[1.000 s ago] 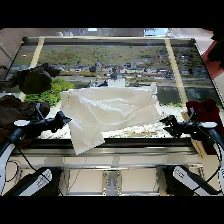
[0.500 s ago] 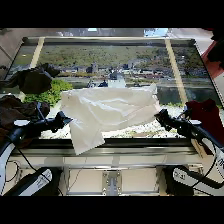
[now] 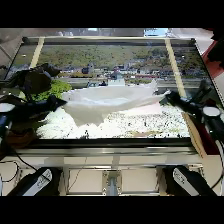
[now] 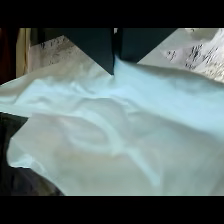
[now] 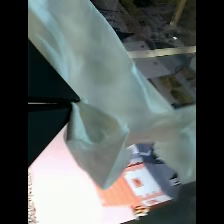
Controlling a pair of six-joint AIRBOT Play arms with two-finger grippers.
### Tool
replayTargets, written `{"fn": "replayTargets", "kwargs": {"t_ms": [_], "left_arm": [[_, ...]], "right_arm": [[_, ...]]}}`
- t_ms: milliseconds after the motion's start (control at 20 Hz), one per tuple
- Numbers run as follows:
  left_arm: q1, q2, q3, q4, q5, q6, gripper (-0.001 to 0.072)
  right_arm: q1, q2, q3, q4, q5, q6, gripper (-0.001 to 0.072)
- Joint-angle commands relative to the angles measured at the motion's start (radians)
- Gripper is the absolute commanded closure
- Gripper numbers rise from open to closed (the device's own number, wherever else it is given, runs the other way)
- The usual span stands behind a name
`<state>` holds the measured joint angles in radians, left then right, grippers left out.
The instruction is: Fold the shirts.
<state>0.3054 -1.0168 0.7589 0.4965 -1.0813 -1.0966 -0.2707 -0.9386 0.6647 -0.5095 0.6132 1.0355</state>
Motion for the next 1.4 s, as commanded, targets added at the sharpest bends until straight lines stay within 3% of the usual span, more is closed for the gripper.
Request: {"fn": "replayTargets", "kwargs": {"t_ms": [0,50,200,300,400,550,750,900,1000,1200,1350], "left_arm": [[0.0,0.117,0.251,0.009,-0.088,0.023,0.0685],[0.0,0.173,0.325,0.02,-0.098,0.024,0.0685],[0.0,0.337,0.51,0.155,-0.085,0.018,0.0685],[0.0,0.426,0.616,0.299,-0.024,-0.053,0.0686],[0.0,0.478,0.716,0.399,0.037,-0.109,0.0686],[0.0,0.485,0.884,0.418,0.041,-0.11,0.0687],[0.0,0.461,0.945,0.424,0.066,-0.112,0.0687],[0.0,0.326,0.939,0.399,-0.154,-0.153,0.0688],[-0.002,0.211,0.895,0.388,-0.233,-0.158,0.0687],[-0.068,-0.016,0.705,0.429,-0.151,-0.127,0.0687],[-0.173,-0.223,0.612,0.591,0.019,-0.14,0.0687]], "right_arm": [[0.0,0.262,0.174,-0.418,0.098,0.108,0.0682],[0.0,0.345,0.221,-0.533,0.141,0.186,0.0682],[0.0,0.576,0.345,-0.724,0.247,0.26,0.0682],[0.0,0.697,0.434,-0.813,0.246,0.303,0.0682],[0.001,0.749,0.546,-0.868,0.245,0.308,0.0682],[0.002,0.731,0.707,-0.886,0.222,0.307,0.0682],[0.002,0.649,0.75,-0.818,0.266,0.302,0.0682],[0.003,0.496,0.721,-0.705,0.452,0.286,0.0682],[0.003,0.39,0.635,-0.627,0.475,0.213,0.0681],[0.003,0.135,0.394,-0.471,0.392,0.048,0.0681],[0.004,-0.058,0.279,-0.397,0.211,0.028,0.0681]]}}
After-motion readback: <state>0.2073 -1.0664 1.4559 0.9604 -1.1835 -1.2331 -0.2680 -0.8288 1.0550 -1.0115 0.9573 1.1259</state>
